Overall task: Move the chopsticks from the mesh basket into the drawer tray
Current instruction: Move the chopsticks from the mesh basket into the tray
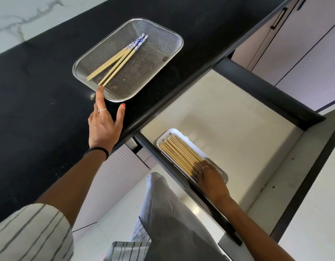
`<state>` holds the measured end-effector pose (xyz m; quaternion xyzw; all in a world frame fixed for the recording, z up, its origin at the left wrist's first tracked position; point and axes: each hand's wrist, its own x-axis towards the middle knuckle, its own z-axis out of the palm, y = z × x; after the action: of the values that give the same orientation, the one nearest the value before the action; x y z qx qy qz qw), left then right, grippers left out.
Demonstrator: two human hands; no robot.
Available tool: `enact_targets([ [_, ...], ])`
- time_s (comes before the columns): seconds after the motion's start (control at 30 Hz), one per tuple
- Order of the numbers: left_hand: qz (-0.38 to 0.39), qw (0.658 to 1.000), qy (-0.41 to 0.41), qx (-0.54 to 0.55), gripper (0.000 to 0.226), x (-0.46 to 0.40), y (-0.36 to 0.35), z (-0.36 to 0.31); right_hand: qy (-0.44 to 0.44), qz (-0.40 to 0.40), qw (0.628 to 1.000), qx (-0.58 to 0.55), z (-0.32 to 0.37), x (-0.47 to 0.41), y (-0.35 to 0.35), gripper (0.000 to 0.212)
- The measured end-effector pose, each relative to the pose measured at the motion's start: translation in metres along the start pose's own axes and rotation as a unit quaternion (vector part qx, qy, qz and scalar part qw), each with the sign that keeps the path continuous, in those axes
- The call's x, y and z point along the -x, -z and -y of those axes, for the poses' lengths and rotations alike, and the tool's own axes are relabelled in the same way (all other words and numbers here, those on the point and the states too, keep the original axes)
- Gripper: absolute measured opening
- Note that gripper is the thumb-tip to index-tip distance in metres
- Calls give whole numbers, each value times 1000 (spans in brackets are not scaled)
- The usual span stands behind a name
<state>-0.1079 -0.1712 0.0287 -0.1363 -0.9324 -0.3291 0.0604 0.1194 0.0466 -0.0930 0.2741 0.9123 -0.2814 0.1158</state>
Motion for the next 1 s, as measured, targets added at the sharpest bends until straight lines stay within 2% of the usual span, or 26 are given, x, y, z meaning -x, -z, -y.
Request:
enact_targets([
  [0.23,-8,1000,-3,-3,71,1,-2,2,55,28,997,-55,0,10,-3,36],
  [0.33,-9,1000,-2,1,71,1,-3,3,61,46,997,-21,2,7,-7,42],
  [0.53,-6,1000,-4,5,71,1,-5,4,59,27,997,36,-3,7,-7,54],
  [0.73,-6,1000,-1,-4,72,0,-4,4,88,71,993,34,-11,11,-5,60],
  [1.0,-3,1000,-4,0,73,1,-5,3,14,69,997,36,2,11,0,62],
])
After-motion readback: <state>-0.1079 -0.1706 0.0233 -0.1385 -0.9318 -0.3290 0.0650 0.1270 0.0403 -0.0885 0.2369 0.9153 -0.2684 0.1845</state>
